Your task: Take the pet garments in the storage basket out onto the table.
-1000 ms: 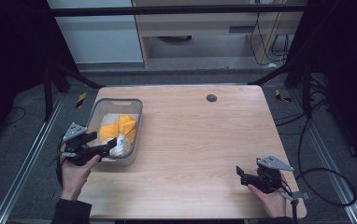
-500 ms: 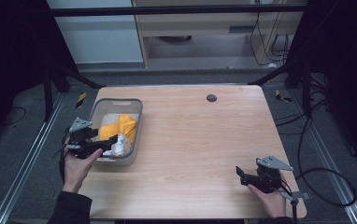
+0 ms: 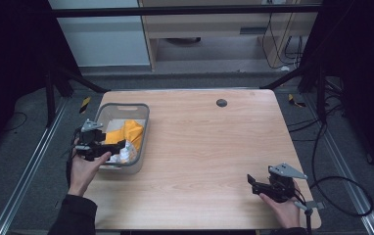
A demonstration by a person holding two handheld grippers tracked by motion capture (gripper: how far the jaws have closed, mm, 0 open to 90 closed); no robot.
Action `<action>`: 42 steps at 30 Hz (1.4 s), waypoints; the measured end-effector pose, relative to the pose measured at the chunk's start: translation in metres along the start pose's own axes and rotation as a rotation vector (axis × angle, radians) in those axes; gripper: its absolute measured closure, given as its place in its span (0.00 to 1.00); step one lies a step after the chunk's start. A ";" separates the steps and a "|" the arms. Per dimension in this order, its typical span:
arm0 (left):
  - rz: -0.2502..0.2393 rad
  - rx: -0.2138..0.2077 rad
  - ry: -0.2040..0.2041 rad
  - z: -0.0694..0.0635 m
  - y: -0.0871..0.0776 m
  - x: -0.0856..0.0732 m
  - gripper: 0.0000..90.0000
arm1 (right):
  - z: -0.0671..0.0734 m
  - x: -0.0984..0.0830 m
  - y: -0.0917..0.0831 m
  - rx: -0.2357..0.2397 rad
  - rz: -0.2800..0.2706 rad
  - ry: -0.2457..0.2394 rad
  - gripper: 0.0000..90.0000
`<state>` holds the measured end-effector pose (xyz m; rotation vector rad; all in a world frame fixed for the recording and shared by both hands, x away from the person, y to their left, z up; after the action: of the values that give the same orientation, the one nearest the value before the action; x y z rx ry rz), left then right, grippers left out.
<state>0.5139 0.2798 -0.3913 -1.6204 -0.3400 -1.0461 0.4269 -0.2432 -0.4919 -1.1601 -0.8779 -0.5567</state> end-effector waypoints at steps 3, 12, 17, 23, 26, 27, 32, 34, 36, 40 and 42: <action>0.022 -0.006 0.002 0.001 0.004 0.003 0.20 | 0.000 0.000 0.000 0.001 0.002 0.001 0.16; 0.069 0.000 0.022 -0.001 0.015 0.007 0.21 | 0.000 0.000 0.001 0.004 0.005 -0.003 0.16; 0.081 0.002 0.030 -0.001 0.018 0.008 0.21 | 0.000 0.000 0.001 0.005 0.008 -0.003 0.16; 0.114 0.010 0.044 -0.001 0.025 0.007 0.23 | 0.001 0.000 0.001 0.008 0.009 -0.004 0.16; 0.123 0.010 0.049 -0.001 0.028 0.007 0.25 | 0.001 0.000 0.001 0.010 0.010 -0.001 0.16; 0.126 0.011 0.051 -0.001 0.029 0.007 0.25 | 0.001 0.000 0.001 0.009 0.011 -0.001 0.16; 0.147 0.021 0.066 -0.003 0.034 0.006 0.27 | 0.001 0.000 0.002 0.013 0.012 -0.006 0.16; 0.157 0.024 0.068 -0.003 0.037 0.006 0.29 | 0.001 0.000 0.002 0.013 0.011 -0.010 0.16; 0.164 0.025 0.070 -0.003 0.039 0.005 0.30 | 0.001 0.000 0.002 0.013 0.012 -0.009 0.16; 0.182 0.029 0.069 -0.003 0.043 0.004 0.33 | 0.001 0.000 0.002 0.015 0.013 -0.010 0.16; 0.189 0.025 0.070 -0.003 0.044 0.004 0.34 | 0.001 0.000 0.002 0.016 0.014 -0.010 0.16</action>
<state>0.5454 0.2609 -0.4168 -1.5567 -0.1496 -0.9480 0.4279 -0.2415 -0.4931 -1.1544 -0.8806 -0.5323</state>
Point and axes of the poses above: each handheld gripper's, and its own axes: y roughly forward along the jaws, x roughly out of its top, z roughly to its left, the point moved 2 cm from there along y, roughly forward along the jaws, and after that the axes turned 5 degrees about y, right-handed, at the moved point
